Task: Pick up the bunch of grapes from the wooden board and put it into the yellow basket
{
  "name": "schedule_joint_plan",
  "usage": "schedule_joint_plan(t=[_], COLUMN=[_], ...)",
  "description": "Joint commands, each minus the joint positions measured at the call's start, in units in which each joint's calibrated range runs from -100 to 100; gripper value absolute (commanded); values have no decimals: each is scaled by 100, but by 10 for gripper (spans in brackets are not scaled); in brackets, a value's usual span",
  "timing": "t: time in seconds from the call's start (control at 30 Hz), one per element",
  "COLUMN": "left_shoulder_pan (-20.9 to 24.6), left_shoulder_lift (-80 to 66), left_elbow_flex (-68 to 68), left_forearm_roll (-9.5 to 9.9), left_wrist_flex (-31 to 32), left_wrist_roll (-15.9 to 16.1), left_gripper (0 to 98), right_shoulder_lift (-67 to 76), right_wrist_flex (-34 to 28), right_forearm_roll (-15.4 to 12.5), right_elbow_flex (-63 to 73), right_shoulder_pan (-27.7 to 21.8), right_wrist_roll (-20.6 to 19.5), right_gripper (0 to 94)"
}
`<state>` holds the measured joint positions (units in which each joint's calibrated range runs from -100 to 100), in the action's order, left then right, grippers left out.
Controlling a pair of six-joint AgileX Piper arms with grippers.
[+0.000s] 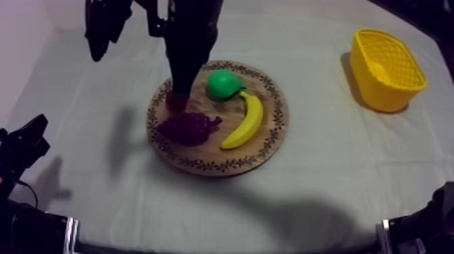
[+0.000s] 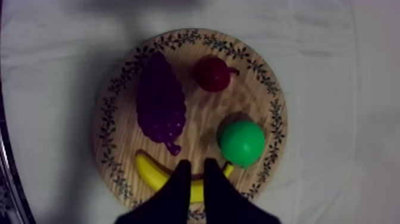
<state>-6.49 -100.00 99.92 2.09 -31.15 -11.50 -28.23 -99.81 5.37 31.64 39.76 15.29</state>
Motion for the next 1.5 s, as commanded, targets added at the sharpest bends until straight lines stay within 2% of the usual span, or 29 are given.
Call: schedule_joint_plan(t=[0.0,0.17,0.43,0.6,0.9,1.47], left_shoulder_pan=[1,1,1,1,1,1], left_shoulder_lift=[0,0,0,0,0,0], left_elbow_flex=[-4,-4,-4,-4,-4,-4], left_forearm_roll=[4,4,4,4,4,4], left_wrist_flex=[3,3,3,3,3,3], left_wrist_roll=[0,0,0,0,0,0], left_gripper=[1,1,1,1,1,1], right_shoulder_lift=[-86,-251,-355,-367,-454,-1247], right_wrist_flex=[-2,-2,-2,-2,-2,12], right_forearm_roll=[5,14,255,234,101,-339], right_elbow_flex=[62,237,344,302,124,130], right_shoulder_pan=[-11,-46,-4,7,-29,-156], right_wrist_roll=[-12,-26,-117,-111,2,547], right_gripper=[95,179,515,621,681,674])
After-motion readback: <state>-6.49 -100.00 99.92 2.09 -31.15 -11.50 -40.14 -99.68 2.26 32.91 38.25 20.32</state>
